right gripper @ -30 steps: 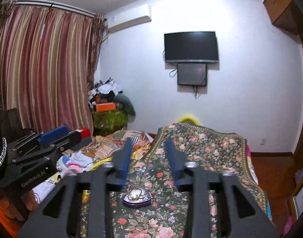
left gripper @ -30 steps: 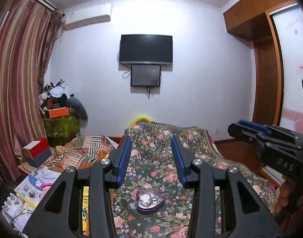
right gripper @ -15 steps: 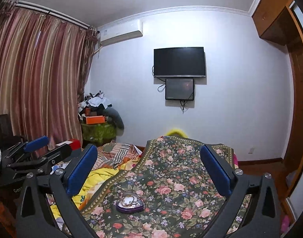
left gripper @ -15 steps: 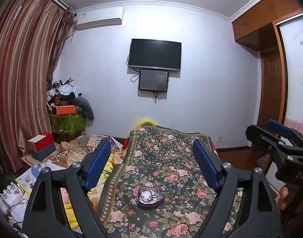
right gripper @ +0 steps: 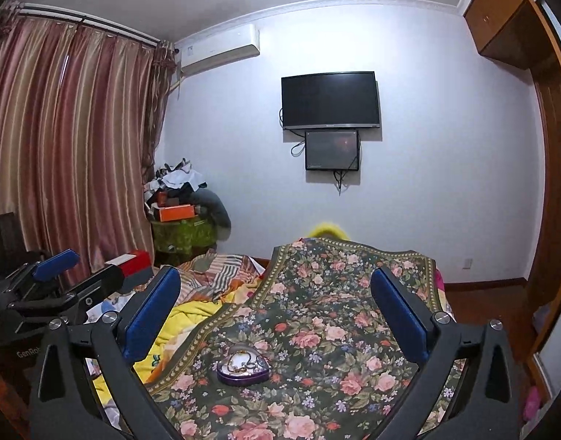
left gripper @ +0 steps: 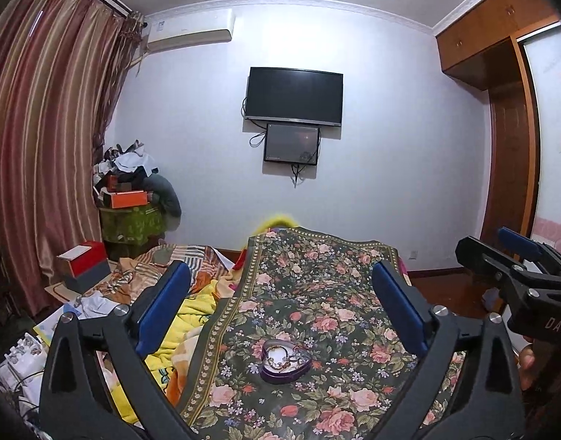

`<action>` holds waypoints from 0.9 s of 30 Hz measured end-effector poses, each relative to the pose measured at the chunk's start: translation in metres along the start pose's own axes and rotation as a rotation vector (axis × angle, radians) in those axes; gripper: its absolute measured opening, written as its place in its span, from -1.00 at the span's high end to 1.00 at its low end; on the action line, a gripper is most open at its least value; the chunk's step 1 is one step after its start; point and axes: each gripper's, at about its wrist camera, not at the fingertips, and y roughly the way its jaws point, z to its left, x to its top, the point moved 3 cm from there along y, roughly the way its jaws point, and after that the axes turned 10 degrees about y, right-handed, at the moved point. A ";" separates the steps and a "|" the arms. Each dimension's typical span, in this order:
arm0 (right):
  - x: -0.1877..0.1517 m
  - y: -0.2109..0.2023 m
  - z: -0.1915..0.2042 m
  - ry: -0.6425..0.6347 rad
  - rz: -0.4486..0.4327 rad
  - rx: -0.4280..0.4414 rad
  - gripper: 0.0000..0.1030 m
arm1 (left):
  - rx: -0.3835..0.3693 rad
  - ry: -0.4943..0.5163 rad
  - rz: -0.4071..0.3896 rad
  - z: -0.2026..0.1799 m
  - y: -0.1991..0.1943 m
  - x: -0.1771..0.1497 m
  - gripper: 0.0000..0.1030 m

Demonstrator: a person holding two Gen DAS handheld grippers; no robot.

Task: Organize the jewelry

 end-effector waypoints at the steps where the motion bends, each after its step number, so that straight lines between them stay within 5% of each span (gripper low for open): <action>1: 0.000 0.000 0.000 0.001 0.003 -0.001 -1.00 | 0.000 0.000 0.001 -0.001 0.000 0.000 -0.96; 27: 0.002 0.003 -0.007 0.008 0.039 0.003 -1.00 | -0.004 0.014 0.033 -0.006 0.008 -0.003 -0.99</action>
